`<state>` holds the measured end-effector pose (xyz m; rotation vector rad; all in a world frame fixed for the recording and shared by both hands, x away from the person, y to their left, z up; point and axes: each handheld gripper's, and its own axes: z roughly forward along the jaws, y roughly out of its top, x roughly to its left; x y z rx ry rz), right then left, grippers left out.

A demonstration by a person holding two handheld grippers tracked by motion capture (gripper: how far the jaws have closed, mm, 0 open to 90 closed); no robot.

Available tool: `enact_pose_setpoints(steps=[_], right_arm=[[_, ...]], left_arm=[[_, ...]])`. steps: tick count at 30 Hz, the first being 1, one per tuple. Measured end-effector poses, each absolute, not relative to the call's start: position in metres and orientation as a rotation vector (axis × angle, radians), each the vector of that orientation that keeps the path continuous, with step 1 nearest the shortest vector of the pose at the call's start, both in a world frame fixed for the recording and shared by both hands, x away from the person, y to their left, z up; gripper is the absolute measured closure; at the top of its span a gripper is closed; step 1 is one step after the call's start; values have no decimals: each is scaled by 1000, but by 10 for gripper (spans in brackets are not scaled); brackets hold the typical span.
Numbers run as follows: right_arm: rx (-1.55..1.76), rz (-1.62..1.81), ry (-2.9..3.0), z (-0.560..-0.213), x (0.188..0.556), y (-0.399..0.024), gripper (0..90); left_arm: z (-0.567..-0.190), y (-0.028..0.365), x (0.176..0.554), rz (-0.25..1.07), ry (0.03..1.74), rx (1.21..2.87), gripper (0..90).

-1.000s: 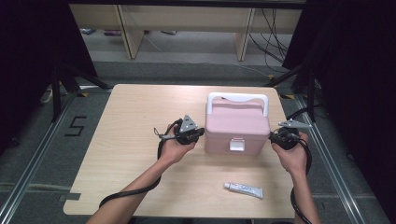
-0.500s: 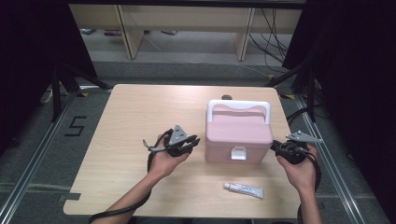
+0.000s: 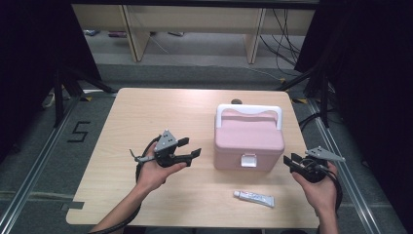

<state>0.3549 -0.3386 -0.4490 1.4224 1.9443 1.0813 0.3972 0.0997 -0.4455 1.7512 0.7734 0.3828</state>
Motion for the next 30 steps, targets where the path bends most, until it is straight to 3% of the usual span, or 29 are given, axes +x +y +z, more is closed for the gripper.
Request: enact_pose_setpoints(steps=[9, 20, 25, 26, 27, 28, 30], right_arm=[[1423, 1099, 1951, -448, 346, -334, 651], [1395, 1149, 1909, -446, 336, -327, 840], [1396, 1147, 1901, -446, 334, -321, 850], [1451, 1161, 1897, -444, 331, -318, 846], [1391, 1145, 1907, -445, 333, -320, 845], [1398, 1149, 1907, -445, 333, -319, 845], [1463, 1164, 1878, -443, 331, -318, 846]], left_arm=[[-422, 86, 404, 350, 752, 1674, 384], [-404, 61, 441, 305, 807, 1615, 528], [-405, 47, 455, 277, 849, 1625, 526], [-398, 67, 477, 774, 654, 1752, 522], [-403, 57, 476, 469, 607, 1760, 519], [-405, 45, 464, 314, 814, 1666, 517], [-405, 40, 468, 296, 836, 1657, 518]])
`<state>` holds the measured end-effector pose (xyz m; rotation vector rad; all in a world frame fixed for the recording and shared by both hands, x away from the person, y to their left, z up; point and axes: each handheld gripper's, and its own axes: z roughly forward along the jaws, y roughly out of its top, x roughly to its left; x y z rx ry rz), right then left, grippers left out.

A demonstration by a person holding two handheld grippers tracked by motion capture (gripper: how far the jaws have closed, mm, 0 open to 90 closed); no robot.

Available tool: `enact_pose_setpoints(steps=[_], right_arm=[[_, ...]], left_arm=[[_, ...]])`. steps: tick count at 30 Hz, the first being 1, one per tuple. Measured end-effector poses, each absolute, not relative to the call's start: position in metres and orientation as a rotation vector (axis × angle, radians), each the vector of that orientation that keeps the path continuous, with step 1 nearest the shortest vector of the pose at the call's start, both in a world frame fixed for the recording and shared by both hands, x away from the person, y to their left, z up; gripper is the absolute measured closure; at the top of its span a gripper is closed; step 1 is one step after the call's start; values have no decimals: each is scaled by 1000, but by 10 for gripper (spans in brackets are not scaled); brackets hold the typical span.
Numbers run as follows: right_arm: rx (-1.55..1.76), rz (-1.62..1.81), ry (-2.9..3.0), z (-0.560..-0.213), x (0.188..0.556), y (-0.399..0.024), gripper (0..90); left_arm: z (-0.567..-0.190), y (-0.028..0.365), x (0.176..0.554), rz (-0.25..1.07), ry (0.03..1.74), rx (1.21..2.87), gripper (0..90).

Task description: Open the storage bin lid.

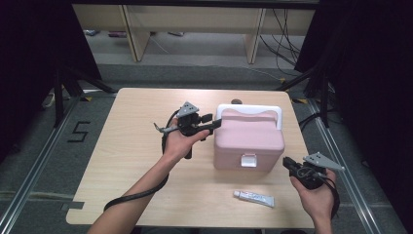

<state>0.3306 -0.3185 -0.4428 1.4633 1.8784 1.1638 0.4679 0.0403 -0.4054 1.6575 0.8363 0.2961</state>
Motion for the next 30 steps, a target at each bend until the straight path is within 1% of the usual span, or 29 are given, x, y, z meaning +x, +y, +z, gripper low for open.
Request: enact_pose_setpoints(steps=[1, 2, 7, 8, 9, 11, 12, 14, 18, 20, 21, 29, 30], right_arm=[[1460, 1176, 1879, -442, 331, -319, 846], [1417, 1169, 1893, -443, 333, -321, 846], [1422, 1195, 1882, -439, 331, -318, 838], [1369, 1176, 1889, -438, 331, -320, 839], [1373, 1168, 1892, -436, 330, -320, 841], [1370, 1171, 1890, -435, 329, -319, 859], [1417, 1197, 1884, -434, 328, -316, 878], [1426, 1216, 1882, -434, 328, -316, 900], [1380, 1198, 1894, -431, 328, -317, 900], [1432, 1202, 1892, -430, 326, -314, 900], [1369, 1196, 1904, -430, 329, -316, 900], [1367, 1201, 1919, -431, 331, -310, 900], [1405, 1216, 1912, -430, 330, -308, 900]], left_arm=[[-406, 39, 471, 294, 839, 1665, 521], [-406, 34, 470, 253, 894, 1639, 525], [-408, 25, 479, 226, 914, 1636, 537], [-407, 24, 479, 222, 919, 1642, 574], [-407, 23, 479, 220, 924, 1641, 601], [-406, 22, 479, 203, 939, 1633, 683], [-405, 22, 479, 195, 956, 1631, 693], [-405, 23, 480, 155, 979, 1610, 706], [-403, 25, 482, 85, 1028, 1581, 729], [-402, 26, 483, 51, 1041, 1568, 737], [-402, 26, 483, 46, 1043, 1567, 739], [-398, 28, 485, -10, 1081, 1557, 744], [-397, 28, 485, -12, 1084, 1558, 744]])
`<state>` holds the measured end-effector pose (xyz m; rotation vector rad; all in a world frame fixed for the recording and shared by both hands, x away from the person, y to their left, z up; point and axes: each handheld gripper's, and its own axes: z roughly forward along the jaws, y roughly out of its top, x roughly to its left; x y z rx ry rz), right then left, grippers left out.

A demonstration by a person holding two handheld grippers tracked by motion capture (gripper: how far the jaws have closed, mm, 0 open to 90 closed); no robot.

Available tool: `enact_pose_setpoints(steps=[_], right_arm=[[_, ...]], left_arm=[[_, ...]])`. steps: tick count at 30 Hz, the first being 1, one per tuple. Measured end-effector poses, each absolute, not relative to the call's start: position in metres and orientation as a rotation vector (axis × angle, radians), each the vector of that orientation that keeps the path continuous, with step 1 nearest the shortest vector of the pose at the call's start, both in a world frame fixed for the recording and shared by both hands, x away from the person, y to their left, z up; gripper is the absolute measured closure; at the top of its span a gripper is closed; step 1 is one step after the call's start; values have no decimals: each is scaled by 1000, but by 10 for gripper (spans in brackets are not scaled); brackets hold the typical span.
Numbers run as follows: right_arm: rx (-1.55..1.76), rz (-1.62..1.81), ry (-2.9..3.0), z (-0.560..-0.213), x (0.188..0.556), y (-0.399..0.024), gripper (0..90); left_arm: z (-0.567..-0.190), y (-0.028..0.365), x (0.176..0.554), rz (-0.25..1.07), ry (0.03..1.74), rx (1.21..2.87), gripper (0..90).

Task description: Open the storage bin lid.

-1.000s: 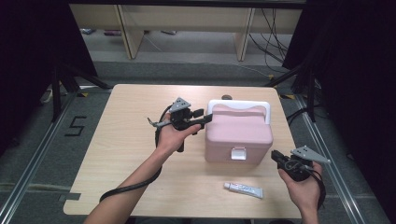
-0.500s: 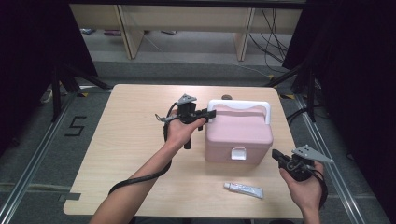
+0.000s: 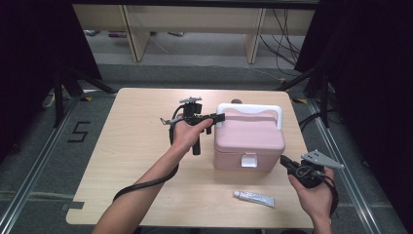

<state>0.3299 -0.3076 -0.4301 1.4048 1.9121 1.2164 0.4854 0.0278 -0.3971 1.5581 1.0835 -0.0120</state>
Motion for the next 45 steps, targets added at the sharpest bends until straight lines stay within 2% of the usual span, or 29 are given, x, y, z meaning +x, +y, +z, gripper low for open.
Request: enact_pose_setpoints(steps=[18, 20, 23, 25, 29, 32, 33, 36, 45], right_arm=[[1337, 1243, 1906, -423, 335, -302, 900], [1352, 1249, 1896, -421, 334, -301, 900], [1329, 1246, 1884, -418, 335, -302, 900], [1334, 1260, 1877, -415, 335, -301, 900], [1296, 1256, 1868, -412, 337, -302, 900], [1293, 1268, 1853, -408, 337, -302, 900], [1322, 1272, 1839, -407, 336, -301, 900], [1326, 1273, 1834, -405, 336, -299, 900], [1277, 1274, 1827, -401, 340, -299, 900]], left_arm=[[-393, 30, 491, -50, 1074, 1574, 738], [-393, 32, 491, -28, 1030, 1596, 703], [-388, 35, 486, 32, 972, 1602, 550], [-384, 39, 480, 95, 935, 1617, 484], [-376, 52, 457, 244, 846, 1622, 412], [-371, 60, 436, 320, 749, 1618, 440], [-370, 63, 429, 330, 725, 1621, 481], [-369, 65, 412, 324, 653, 1635, 589], [-388, 54, 375, 254, 515, 1668, 784]])
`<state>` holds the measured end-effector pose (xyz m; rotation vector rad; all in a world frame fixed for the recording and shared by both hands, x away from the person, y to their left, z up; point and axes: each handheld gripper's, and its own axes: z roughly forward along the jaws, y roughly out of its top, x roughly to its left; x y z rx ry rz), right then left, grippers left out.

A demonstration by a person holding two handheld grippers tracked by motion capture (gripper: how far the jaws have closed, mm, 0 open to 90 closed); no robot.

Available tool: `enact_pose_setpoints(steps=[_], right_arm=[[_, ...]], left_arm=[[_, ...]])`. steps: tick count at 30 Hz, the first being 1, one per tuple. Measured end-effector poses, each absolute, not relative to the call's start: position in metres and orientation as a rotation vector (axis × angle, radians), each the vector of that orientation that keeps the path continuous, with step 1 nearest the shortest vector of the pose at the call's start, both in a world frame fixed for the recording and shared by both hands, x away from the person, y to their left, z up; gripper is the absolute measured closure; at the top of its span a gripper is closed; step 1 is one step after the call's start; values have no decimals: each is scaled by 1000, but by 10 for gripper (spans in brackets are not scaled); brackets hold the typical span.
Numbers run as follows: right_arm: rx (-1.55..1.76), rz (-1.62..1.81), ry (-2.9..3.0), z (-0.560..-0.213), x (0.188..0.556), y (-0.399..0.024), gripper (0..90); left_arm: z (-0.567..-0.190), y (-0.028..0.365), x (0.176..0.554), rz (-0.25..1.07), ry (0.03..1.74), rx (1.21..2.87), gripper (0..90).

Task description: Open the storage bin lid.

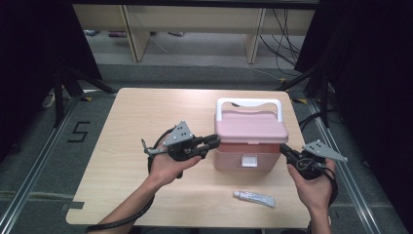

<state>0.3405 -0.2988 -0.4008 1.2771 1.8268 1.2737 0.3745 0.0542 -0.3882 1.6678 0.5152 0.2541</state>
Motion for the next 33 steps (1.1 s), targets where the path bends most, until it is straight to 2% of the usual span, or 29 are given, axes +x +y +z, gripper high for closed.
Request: enact_pose_setpoints(steps=[9, 24, 33], right_arm=[[1293, 1301, 1822, -396, 343, -297, 900], [1264, 1317, 1783, -392, 348, -298, 900], [1301, 1332, 1767, -389, 349, -296, 900]], left_arm=[[-411, 27, 370, 247, 474, 1721, 894], [-425, -33, 371, 337, 387, 1772, 897], [-439, -46, 376, 360, 363, 1793, 897]])
